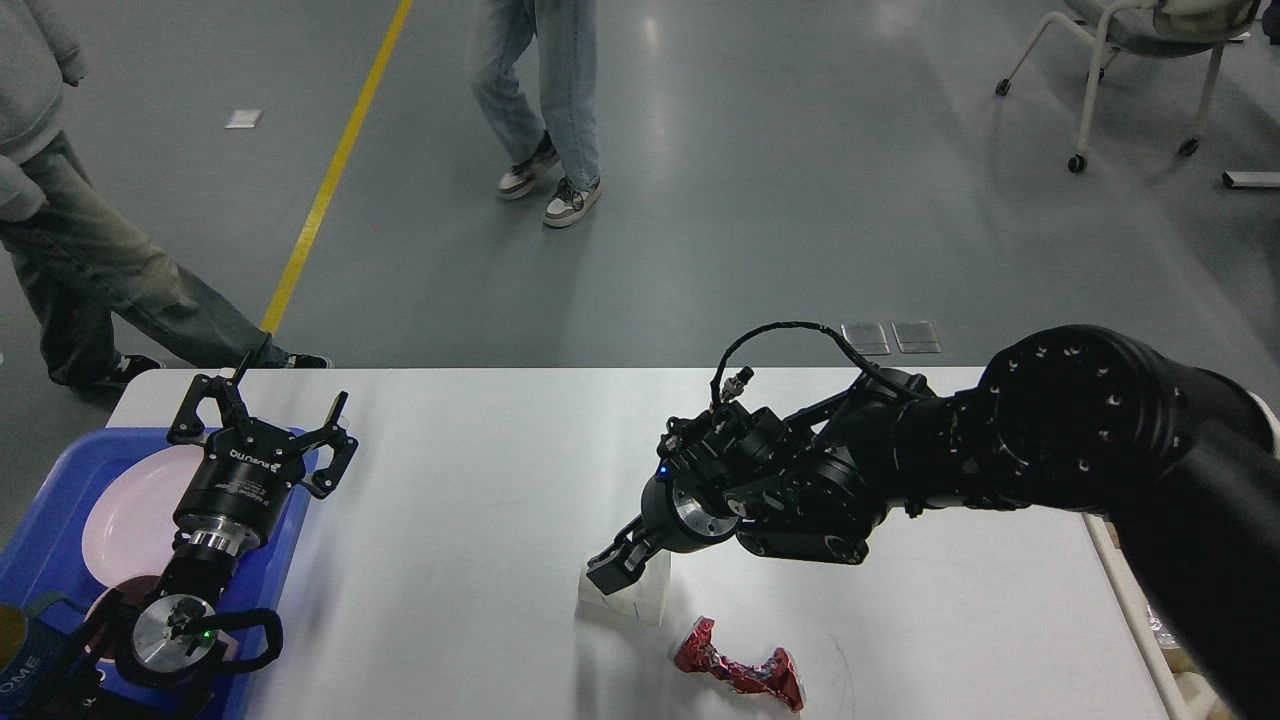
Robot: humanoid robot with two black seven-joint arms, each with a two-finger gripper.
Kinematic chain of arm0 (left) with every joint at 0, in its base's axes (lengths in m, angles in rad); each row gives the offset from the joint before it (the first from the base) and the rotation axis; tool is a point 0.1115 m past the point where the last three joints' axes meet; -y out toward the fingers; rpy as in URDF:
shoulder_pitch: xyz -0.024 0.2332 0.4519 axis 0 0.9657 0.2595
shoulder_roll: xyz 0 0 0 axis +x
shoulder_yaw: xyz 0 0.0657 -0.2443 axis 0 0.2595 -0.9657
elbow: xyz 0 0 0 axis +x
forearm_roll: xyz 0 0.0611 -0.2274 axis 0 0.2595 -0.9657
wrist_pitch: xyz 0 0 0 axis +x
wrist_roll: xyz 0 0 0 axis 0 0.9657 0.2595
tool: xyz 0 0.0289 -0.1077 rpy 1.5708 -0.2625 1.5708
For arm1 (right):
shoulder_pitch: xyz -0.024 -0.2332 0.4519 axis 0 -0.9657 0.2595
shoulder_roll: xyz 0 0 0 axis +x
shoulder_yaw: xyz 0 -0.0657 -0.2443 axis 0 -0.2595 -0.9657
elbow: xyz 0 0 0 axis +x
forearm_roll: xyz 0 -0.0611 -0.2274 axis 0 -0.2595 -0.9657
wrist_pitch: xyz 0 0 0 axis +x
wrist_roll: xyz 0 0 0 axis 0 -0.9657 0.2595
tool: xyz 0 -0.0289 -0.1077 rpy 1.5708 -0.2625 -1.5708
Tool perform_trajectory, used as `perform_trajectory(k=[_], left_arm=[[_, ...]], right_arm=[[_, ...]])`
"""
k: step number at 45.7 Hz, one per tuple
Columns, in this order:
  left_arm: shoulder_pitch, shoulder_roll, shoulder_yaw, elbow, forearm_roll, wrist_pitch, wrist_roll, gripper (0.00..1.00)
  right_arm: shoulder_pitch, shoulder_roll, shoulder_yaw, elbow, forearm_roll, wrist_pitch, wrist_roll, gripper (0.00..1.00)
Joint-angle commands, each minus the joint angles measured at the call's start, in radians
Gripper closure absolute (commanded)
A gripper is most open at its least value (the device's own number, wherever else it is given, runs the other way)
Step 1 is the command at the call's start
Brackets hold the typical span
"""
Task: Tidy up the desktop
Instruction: 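Lower the right gripper and grasp the folded white paper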
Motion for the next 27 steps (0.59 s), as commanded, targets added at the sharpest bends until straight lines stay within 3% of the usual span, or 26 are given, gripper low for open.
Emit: perform_trajectory(k=[1,27], left_arm=[[0.000,0.000,0.000,0.000,0.000,0.000,0.000,0.04],[0.000,0.000,0.000,0.000,0.000,0.000,0.000,0.04]], right_arm=[[-0.038,-0.001,0.005,0.007,-0.064,-0.030,0.008,0.01],[-0.170,-0.003,-0.015,-0.015,-0.251,-0.231,-0.002,0.01]])
